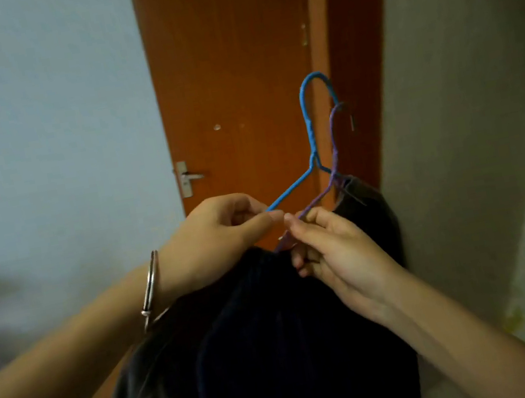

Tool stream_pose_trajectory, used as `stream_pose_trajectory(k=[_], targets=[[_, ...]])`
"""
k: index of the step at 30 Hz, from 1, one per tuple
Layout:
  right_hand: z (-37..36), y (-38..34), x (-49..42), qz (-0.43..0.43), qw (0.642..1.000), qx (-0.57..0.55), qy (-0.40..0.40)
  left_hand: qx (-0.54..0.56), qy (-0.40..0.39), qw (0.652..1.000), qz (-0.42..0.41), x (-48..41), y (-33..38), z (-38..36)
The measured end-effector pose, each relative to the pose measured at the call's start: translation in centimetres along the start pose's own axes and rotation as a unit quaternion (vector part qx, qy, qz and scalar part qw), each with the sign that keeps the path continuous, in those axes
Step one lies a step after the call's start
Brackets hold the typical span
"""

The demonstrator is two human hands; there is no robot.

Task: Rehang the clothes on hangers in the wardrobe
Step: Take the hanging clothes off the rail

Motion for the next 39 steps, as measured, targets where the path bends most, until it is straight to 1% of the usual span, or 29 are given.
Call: stream_pose_trajectory(k=[2, 5, 9, 10, 13, 16, 21, 25, 28, 30, 32, 33, 34, 36, 37, 38, 39], targets=[[-2.8, 1.3, -0.9, -0.008, 0.999, 0.0, -0.036, -0.038, 0.014, 0.999, 0.032, 1.0, -1.9, 2.1], [-6.7, 2.8, -2.2, -0.015, 0.995, -0.022, -0.091, -0.073, 0.043, 0.995, 0.058, 2.0, -4.5, 5.6], [-11.3, 4.3, -4.8, -0.035, 0.986, -0.059, -0.154, -0.059, 0.056, 0.992, 0.1, 2.5, -8.2, 9.9], [-12.5, 4.7, -5.6, -0.045, 0.982, -0.066, -0.172, -0.072, 0.061, 0.99, 0.103, 2.3, -9.1, 10.9], [-15.7, 6.0, -8.4, -0.061, 0.973, -0.062, -0.215, -0.17, 0.099, 0.976, 0.09, 1.6, -11.7, 13.4], [-18.5, 7.6, -11.4, -0.065, 0.967, -0.059, -0.24, -0.278, 0.155, 0.945, 0.077, 0.8, -13.8, 15.7], [-22.0, 10.2, -16.7, -0.045, 0.959, -0.022, -0.281, -0.343, 0.193, 0.916, 0.074, -1.9, -18.0, 18.0], [-23.6, 12.5, -21.0, -0.017, 0.949, 0.048, -0.311, -0.391, 0.221, 0.89, 0.082, -4.6, -21.6, 19.0], [-24.7, 14.3, -24.7, -0.015, 0.938, 0.071, -0.338, -0.388, 0.236, 0.885, 0.099, -7.1, -24.1, 19.7], [-25.2, 15.2, -27.5, -0.015, 0.92, 0.104, -0.378, -0.377, 0.24, 0.886, 0.121, -8.9, -25.9, 20.4], [-25.4, 16.3, -30.8, 0.016, 0.91, 0.127, -0.395, -0.383, 0.259, 0.877, 0.131, -10.8, -27.7, 21.2], [-25.2, 16.9, -32.7, 0.052, 0.914, 0.133, -0.379, -0.392, 0.273, 0.869, 0.13, -11.7, -28.7, 21.5], [-25.0, 17.5, -34.7, 0.1, 0.922, 0.138, -0.347, -0.397, 0.287, 0.862, 0.13, -12.5, -29.6, 21.8], [-24.3, 18.3, -39.1, 0.197, 0.937, 0.149, -0.246, -0.401, 0.306, 0.853, 0.137, -14.5, -31.3, 22.6], [-24.0, 18.5, -41.2, 0.238, 0.934, 0.165, -0.207, -0.403, 0.314, 0.848, 0.14, -15.4, -32.0, 23.1], [-24.1, 18.9, -43.3, 0.269, 0.924, 0.185, -0.198, -0.405, 0.323, 0.843, 0.142, -16.4, -32.6, 23.7], [-24.5, 19.4, -45.4, 0.285, 0.908, 0.208, -0.225, -0.406, 0.332, 0.839, 0.148, -17.4, -33.1, 24.3]])
Point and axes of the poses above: each hand's wrist, its own x-axis away from the middle knuckle, its own z-axis out of the back of the hand, y = z × x, the point moved 3 cm from there along -x, towards the middle knuckle, and after that the axes turned 10 degrees about z, right-handed, at the moved point
